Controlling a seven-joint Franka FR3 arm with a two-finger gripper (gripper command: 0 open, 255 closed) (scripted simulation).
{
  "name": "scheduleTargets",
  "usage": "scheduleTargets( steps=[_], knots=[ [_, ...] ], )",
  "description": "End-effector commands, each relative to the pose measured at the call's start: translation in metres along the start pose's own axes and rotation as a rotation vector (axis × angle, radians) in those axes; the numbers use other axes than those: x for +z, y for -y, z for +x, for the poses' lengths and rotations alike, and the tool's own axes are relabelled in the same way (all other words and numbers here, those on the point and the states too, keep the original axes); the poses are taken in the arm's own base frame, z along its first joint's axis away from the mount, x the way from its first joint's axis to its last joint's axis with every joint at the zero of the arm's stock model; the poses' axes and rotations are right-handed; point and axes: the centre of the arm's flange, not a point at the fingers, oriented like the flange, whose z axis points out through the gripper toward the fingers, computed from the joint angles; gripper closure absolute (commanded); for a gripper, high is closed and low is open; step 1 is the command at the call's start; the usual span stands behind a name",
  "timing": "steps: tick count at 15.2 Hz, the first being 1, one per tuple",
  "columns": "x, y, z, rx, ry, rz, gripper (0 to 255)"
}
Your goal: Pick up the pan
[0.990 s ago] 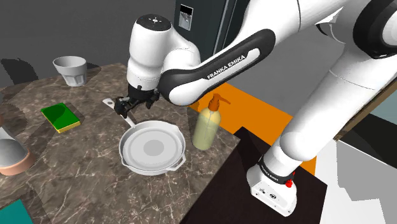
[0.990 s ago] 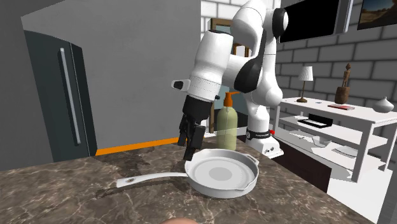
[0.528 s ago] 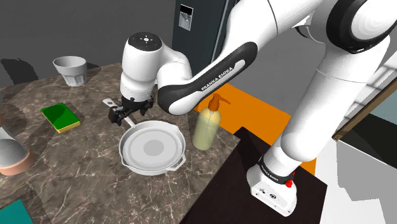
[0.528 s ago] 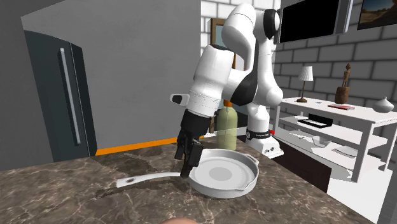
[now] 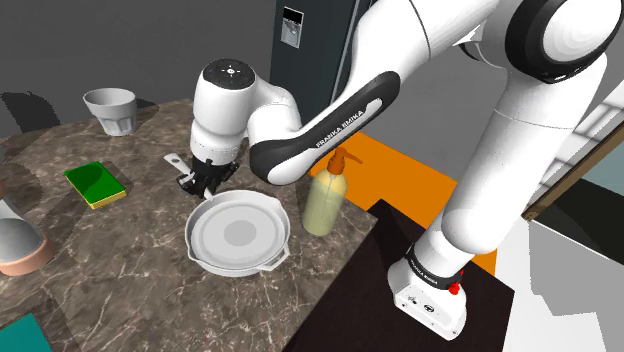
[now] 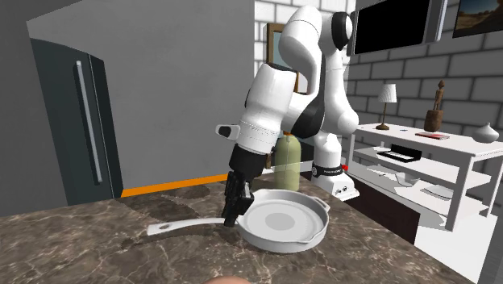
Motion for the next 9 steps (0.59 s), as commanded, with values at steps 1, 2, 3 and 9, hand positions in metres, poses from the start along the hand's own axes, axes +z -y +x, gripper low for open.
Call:
scheduleTargets(
  steps=[1,2,3,9],
  knots=[
    [0.0,0.0,0.0,0.0,0.0,0.0,255],
    [0.0,0.0,0.0,0.0,0.0,0.0,255],
    [0.0,0.0,0.0,0.0,0.0,0.0,255],
    [-0.018,0.0,0.007,0.0,0.0,0.0,255]
  ],
)
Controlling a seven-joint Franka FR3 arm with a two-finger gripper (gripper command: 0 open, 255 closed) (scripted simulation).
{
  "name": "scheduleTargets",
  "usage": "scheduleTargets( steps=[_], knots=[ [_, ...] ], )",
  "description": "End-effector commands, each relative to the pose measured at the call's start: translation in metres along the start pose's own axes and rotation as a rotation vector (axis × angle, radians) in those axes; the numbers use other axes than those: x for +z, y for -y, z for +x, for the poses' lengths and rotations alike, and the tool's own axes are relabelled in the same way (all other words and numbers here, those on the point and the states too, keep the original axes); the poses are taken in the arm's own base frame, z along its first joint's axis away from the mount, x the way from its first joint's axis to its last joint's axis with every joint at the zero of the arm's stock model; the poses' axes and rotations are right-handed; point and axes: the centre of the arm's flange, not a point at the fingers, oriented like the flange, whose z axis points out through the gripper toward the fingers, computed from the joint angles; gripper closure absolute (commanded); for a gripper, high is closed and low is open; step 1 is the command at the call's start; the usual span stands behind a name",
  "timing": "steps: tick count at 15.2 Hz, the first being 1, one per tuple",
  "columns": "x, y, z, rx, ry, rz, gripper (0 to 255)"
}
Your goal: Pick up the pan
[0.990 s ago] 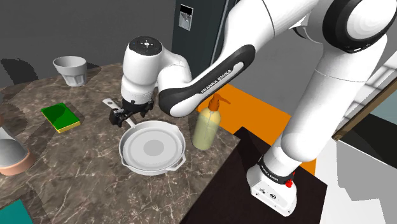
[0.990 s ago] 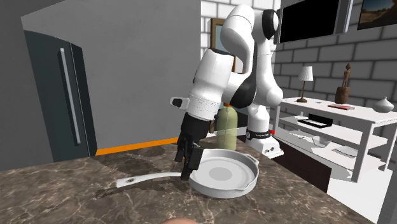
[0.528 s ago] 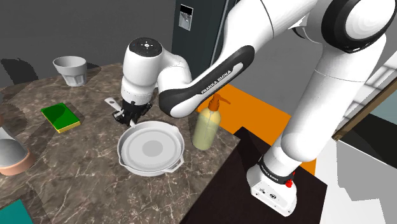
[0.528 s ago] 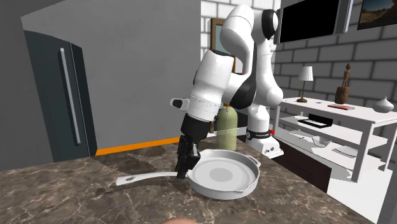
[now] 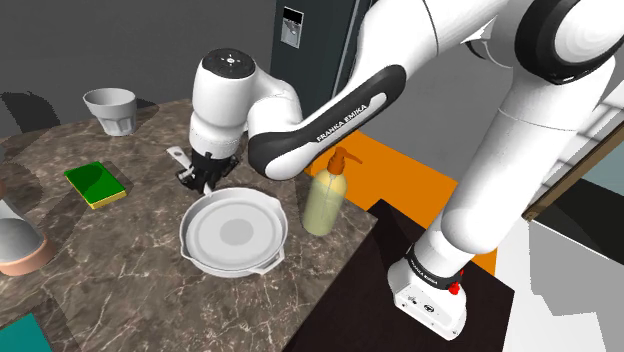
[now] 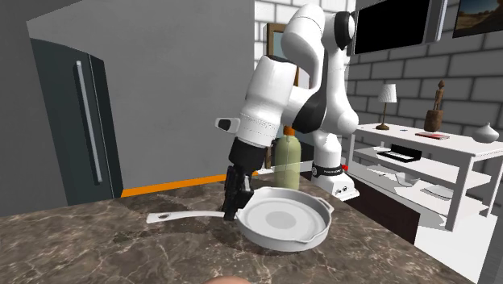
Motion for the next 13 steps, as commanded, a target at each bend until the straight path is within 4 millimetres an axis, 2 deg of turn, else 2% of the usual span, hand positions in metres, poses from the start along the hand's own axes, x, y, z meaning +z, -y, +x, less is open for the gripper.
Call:
scheduleTargets(
  steps=[1,11,13],
  knots=[
    [-0.01,0.0,0.004,0.0,0.0,0.001,255],
    [-0.06,0.0,0.021,0.0,0.0,0.001,255],
    [-0.06,0.0,0.021,0.0,0.0,0.001,255]
  ],
)
